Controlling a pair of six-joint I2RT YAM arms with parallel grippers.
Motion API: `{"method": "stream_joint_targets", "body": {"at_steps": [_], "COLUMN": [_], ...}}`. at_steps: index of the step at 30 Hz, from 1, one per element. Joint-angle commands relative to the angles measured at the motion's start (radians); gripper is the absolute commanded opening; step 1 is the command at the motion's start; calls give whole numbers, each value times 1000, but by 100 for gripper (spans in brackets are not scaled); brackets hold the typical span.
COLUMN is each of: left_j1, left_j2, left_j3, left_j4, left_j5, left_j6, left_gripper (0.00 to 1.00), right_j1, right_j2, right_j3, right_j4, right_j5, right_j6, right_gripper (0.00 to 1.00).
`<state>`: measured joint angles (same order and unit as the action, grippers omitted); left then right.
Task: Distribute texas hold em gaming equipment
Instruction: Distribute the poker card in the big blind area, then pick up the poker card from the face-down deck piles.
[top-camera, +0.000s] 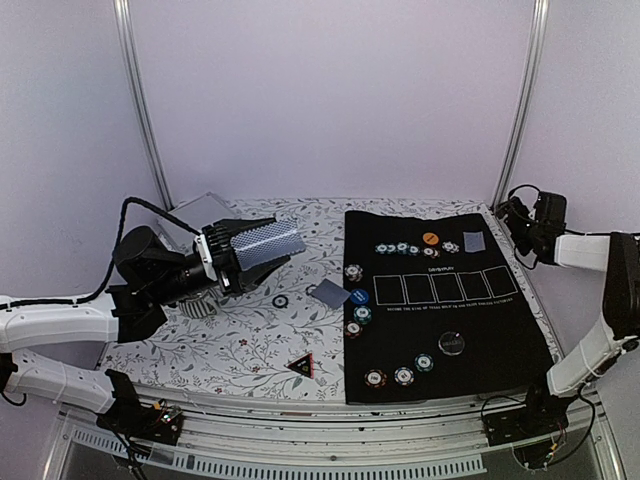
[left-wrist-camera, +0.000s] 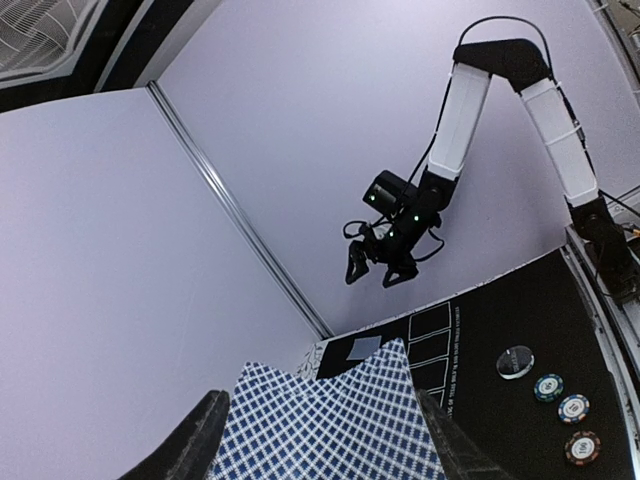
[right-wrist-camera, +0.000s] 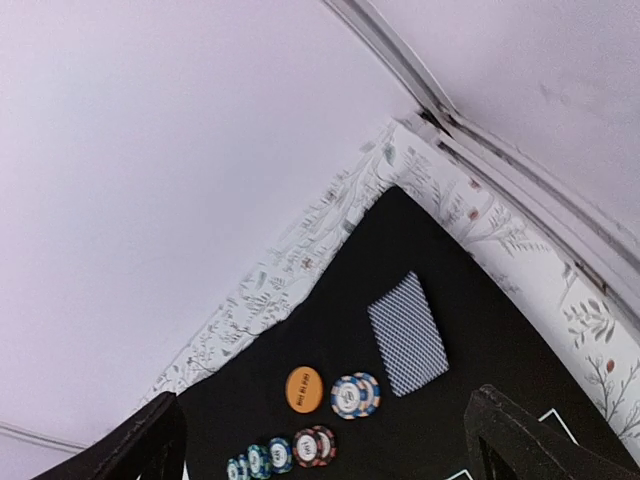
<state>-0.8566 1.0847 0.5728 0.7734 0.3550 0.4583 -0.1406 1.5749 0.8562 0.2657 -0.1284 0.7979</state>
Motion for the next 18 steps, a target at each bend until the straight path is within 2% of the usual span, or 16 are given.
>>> {"method": "stream_joint_targets", "body": {"at_steps": [1, 5, 8, 12, 15, 18], "left_j1": [4, 4, 4, 3, 4, 3], "left_j2": [-11, -13, -14, -11, -12, -12], "left_j3": [5, 4, 2, -1, -2, -2], "left_j4": [41, 44, 47, 50, 53, 55], "left_j5": [14, 29, 46, 55, 58, 59], "left_j6": [-15, -21, -25, -26, -29, -28], "left_gripper": [56, 56, 56, 56, 56, 56], "right_j1": [91, 229, 364, 552, 703, 812], "right_j2": [-175, -263, -295, -251, -199, -125], "right_j3": [31, 117, 196, 378, 464, 534], "right_j4": [-35, -92, -151, -308, -332, -351], "right_j5": [56, -125, -266, -443, -568, -632], "right_j6": [-280, -516, -624, -652, -648, -588], "right_gripper": [99, 99, 99, 99, 100, 96]}}
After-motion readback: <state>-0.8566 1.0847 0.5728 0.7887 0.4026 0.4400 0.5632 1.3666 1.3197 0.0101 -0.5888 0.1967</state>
